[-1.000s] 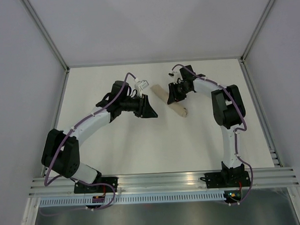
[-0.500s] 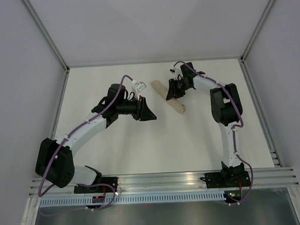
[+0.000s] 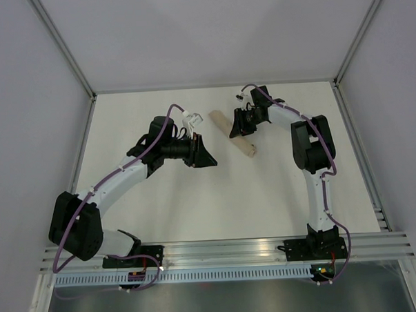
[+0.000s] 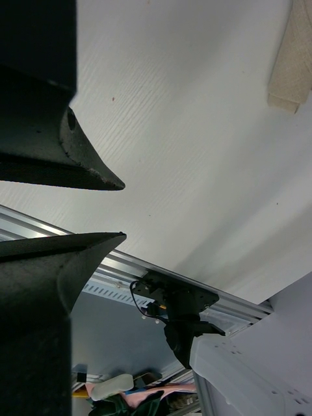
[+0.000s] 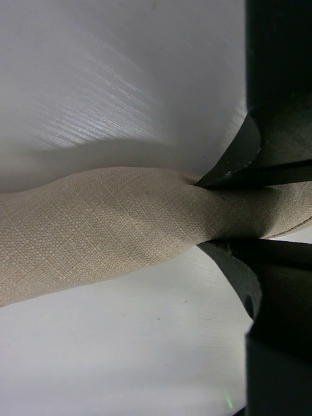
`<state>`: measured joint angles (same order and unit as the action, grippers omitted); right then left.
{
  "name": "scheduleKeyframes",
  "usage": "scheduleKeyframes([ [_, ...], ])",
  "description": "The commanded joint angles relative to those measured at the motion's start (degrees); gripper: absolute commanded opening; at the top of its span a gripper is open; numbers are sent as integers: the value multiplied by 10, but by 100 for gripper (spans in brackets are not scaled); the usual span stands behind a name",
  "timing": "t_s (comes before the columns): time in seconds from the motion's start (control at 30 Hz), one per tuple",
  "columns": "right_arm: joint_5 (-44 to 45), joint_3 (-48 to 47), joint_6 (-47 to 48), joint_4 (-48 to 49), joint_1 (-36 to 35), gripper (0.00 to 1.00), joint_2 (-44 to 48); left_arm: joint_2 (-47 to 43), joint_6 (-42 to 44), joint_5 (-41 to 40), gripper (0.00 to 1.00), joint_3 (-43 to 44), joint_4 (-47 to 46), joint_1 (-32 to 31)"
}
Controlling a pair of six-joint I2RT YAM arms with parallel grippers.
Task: Fold the napkin, place the utensils inside, and roll it up
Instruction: Roll the napkin at the center of the board.
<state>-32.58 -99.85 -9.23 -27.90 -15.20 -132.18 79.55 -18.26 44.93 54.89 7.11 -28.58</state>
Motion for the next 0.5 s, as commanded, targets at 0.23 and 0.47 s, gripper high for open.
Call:
scheduleKeyframes([
  [0.23,79,21,-4,-35,-1,38,-62,-19,-34,-7,38,-8,-16,-3],
  [0.47,86,19,-32,-15,-1,40,-62,-10,-35,-29,38,-3,-24,-3],
])
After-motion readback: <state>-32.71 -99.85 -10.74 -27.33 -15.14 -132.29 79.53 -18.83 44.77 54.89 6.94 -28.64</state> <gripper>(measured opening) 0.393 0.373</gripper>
